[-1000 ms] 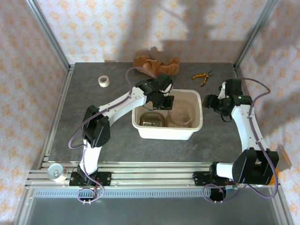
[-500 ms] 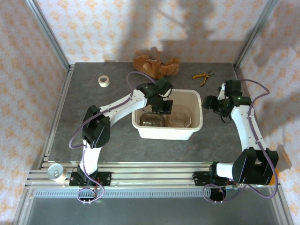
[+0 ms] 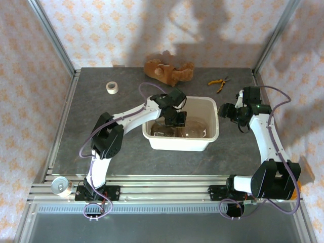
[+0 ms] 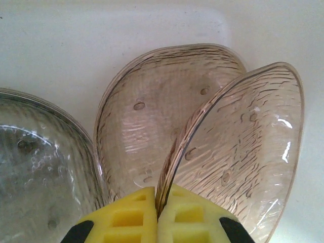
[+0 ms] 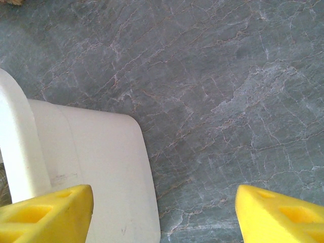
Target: Place the plates into the plastic bin on the countertop
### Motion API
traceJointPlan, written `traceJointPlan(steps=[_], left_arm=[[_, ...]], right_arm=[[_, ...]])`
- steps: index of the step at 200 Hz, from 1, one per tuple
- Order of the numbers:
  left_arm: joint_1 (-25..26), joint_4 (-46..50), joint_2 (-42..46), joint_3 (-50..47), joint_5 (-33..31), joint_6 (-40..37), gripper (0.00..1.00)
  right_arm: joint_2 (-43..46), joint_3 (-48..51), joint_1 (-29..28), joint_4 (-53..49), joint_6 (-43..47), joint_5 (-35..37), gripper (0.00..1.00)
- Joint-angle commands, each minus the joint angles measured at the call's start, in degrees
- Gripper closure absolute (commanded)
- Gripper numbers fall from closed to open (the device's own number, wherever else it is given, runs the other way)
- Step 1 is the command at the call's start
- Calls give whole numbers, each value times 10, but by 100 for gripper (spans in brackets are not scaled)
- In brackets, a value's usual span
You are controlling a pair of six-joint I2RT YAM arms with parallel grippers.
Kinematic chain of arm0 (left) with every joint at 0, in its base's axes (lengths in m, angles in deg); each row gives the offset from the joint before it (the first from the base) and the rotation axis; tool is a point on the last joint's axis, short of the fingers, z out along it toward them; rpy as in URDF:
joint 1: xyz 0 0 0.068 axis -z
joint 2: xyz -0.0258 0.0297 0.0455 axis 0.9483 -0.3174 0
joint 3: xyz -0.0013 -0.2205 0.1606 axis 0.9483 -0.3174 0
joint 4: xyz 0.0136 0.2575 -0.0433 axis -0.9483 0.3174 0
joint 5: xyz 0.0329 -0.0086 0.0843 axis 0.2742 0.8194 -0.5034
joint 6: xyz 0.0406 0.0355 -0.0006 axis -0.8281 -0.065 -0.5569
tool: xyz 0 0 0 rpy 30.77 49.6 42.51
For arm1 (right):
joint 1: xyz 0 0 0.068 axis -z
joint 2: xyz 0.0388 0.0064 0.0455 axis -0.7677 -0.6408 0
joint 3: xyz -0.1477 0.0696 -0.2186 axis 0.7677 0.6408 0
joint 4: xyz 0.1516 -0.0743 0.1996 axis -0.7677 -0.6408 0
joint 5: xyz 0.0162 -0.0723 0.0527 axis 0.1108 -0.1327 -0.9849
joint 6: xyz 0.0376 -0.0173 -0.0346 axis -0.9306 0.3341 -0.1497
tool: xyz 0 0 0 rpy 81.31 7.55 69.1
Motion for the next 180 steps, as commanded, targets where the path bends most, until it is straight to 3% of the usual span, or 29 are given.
traceJointPlan(steps=[1, 180], left_arm=[[7, -18, -15, -10, 6, 6, 100], [7, 20, -63, -4, -18, 18, 100]], right_arm=[[5, 9, 2, -2, 9, 0, 26], [13, 20, 2, 5, 3, 1, 26]])
